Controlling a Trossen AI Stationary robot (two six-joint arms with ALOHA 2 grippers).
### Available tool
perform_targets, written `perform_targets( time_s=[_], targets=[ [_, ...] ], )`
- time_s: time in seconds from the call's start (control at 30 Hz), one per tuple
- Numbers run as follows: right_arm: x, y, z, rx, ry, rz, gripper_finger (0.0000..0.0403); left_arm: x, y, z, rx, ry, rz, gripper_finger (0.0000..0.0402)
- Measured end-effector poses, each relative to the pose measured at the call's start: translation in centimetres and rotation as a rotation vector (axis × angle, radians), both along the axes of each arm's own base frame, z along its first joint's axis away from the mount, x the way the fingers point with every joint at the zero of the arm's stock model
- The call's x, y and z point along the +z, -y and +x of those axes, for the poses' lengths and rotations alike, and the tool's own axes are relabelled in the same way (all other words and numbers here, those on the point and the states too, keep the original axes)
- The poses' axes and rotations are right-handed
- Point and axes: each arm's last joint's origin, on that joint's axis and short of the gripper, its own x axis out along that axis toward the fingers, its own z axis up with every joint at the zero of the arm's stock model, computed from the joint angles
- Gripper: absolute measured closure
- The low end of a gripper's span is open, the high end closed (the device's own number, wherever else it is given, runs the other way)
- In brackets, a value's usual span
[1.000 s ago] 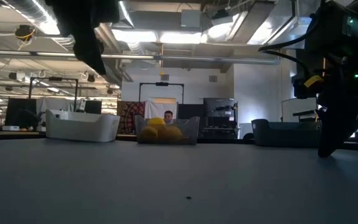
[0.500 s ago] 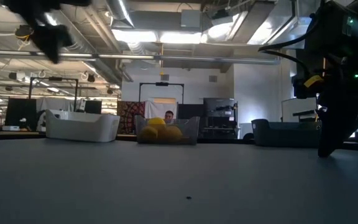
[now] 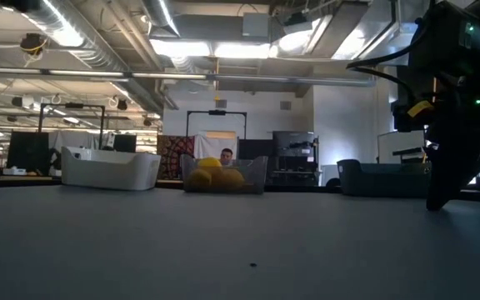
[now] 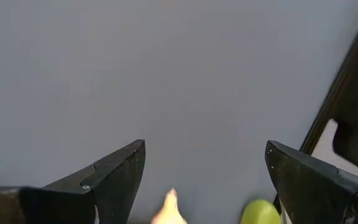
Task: Sort produce into baskets
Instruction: Put the garlic into the white bin
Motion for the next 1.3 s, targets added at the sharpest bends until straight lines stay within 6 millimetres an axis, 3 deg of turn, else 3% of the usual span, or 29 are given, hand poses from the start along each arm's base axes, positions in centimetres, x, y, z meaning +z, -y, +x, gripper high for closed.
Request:
perform_targets(
  time_s=[0.4,0.7,0.97,1.3],
  targets=[
    [0.0,0.0,0.0,0.001,-0.001,-0.002,0.0126,-4.9,4.4,-1.0,-0.008,-0.292,0.072,0.0077],
    [0.0,0.0,0.0,0.009,-0.005,0.008,0.0126,-8.1,6.0,-1.9,-0.065,-0.501,0.139,0.0085],
    [0.0,0.0,0.0,0.011,-0.007,0.014,0.0126,-9.8,6.4,-2.5,-0.159,-0.597,0.203,0.0149],
    [0.0,0.0,0.0,0.01,-0.005,0.006,0.0126,-10.1,6.4,-2.4,-0.247,-0.565,0.223,0.0273]
  ],
)
